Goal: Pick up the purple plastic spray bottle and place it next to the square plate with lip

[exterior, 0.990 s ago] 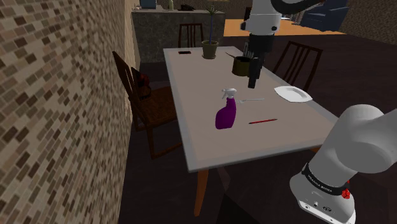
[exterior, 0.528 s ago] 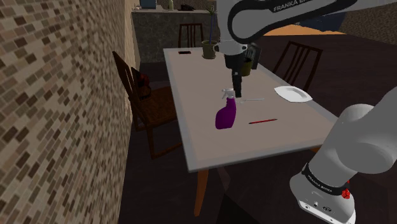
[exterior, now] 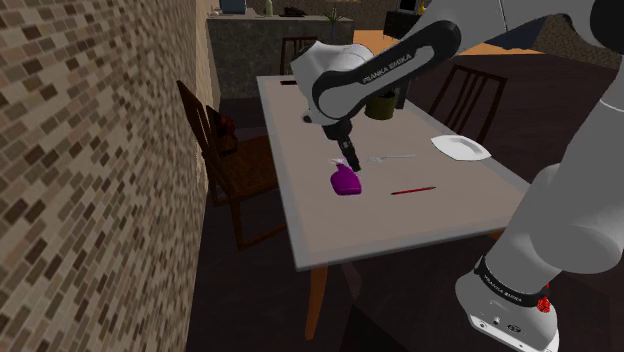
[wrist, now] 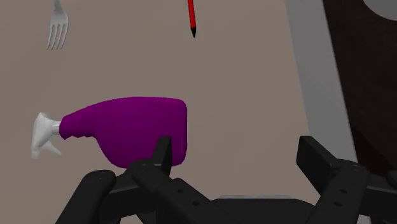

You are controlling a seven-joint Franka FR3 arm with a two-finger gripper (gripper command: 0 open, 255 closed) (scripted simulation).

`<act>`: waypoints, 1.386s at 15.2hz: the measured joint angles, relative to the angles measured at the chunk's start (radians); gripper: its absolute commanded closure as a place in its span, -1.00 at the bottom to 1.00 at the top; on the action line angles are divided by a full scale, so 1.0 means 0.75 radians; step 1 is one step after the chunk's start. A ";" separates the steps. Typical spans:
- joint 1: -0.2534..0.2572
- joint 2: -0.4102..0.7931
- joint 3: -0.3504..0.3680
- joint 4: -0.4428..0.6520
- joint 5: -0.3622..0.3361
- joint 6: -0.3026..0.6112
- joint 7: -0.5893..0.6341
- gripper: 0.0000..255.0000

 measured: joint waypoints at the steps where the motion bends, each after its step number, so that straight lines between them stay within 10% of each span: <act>1: 0.003 0.055 0.002 0.020 -0.040 0.012 -0.024 -1.00; 17: -0.007 0.170 -0.011 -0.053 -0.148 0.159 -0.043 -1.00; 18: -0.007 0.170 -0.011 -0.053 -0.148 0.159 -0.043 1.00; 21: -0.007 0.170 -0.011 -0.053 -0.148 0.159 -0.043 1.00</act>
